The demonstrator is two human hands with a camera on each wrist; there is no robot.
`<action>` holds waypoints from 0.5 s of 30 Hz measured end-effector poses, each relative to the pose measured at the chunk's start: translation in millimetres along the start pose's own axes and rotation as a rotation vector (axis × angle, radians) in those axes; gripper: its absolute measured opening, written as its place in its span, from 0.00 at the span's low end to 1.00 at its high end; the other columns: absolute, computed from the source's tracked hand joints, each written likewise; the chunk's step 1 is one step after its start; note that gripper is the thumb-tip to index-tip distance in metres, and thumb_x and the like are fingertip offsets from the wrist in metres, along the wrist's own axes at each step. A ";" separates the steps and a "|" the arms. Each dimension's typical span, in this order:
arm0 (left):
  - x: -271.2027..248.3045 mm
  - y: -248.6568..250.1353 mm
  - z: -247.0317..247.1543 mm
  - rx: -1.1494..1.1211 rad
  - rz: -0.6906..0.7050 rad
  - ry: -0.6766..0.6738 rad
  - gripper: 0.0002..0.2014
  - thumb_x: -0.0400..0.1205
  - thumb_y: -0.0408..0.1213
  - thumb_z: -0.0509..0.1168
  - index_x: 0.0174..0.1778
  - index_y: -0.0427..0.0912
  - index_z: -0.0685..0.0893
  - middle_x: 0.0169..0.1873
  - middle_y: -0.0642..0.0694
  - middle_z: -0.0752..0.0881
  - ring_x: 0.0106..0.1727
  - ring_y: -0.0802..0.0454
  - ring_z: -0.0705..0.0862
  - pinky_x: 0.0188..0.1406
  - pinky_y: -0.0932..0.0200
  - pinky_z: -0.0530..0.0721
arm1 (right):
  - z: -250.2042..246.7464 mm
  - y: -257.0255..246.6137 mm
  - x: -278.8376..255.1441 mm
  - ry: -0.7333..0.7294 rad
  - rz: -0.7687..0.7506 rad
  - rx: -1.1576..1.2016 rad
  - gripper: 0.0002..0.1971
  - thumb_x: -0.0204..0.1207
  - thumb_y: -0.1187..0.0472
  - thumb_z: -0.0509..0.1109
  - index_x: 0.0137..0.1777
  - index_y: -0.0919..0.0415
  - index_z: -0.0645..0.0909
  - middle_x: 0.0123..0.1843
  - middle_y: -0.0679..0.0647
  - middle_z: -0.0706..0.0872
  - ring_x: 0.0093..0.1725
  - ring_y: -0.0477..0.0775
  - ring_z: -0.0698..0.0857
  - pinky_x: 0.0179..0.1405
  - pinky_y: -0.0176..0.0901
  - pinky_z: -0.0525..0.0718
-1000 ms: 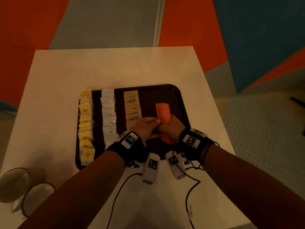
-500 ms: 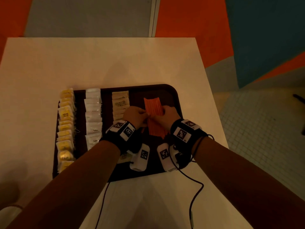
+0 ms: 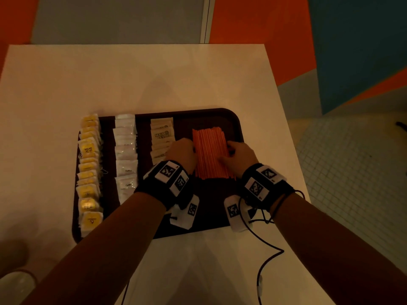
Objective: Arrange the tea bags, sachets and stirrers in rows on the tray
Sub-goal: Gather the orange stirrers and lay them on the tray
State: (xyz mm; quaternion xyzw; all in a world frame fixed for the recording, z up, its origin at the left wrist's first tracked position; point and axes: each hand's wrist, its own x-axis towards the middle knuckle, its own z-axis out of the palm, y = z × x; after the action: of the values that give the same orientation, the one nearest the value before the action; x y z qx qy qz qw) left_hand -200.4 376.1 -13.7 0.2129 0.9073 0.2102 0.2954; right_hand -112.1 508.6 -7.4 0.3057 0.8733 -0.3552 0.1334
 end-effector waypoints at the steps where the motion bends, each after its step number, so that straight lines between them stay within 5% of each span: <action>1: -0.1 0.7 0.3 0.000 0.005 -0.014 0.11 0.81 0.30 0.58 0.45 0.31 0.86 0.34 0.44 0.81 0.38 0.48 0.81 0.40 0.55 0.81 | -0.4 0.4 -1.3 -0.002 -0.009 0.008 0.19 0.75 0.55 0.69 0.63 0.61 0.79 0.61 0.62 0.83 0.59 0.60 0.82 0.55 0.45 0.78; 4: -0.1 0.3 0.3 -0.018 -0.003 -0.041 0.11 0.79 0.28 0.59 0.43 0.30 0.86 0.27 0.48 0.77 0.36 0.48 0.81 0.38 0.55 0.82 | -3.7 0.0 -5.8 0.003 -0.022 0.000 0.17 0.75 0.59 0.69 0.62 0.65 0.80 0.59 0.62 0.85 0.56 0.60 0.83 0.49 0.40 0.77; 10: -4.3 -2.5 1.2 -0.033 -0.030 -0.177 0.04 0.77 0.25 0.63 0.42 0.33 0.83 0.40 0.41 0.84 0.45 0.43 0.85 0.37 0.54 0.85 | -9.8 3.1 -12.2 -0.023 -0.032 -0.028 0.17 0.75 0.59 0.69 0.62 0.65 0.80 0.58 0.61 0.85 0.56 0.60 0.84 0.47 0.37 0.76; 15: -3.0 -5.7 0.6 -0.177 -0.096 -0.181 0.11 0.79 0.22 0.59 0.54 0.27 0.83 0.51 0.31 0.86 0.51 0.35 0.86 0.52 0.40 0.86 | -12.4 7.2 -13.4 -0.068 -0.051 -0.072 0.17 0.73 0.59 0.70 0.62 0.62 0.81 0.57 0.58 0.86 0.55 0.56 0.83 0.43 0.29 0.71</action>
State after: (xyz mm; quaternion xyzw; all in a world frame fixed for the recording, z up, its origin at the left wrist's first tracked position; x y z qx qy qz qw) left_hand -199.3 370.0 -15.7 0.1603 0.8640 0.2549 0.4034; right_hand -97.3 515.5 3.6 0.2660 0.8881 -0.3367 0.1646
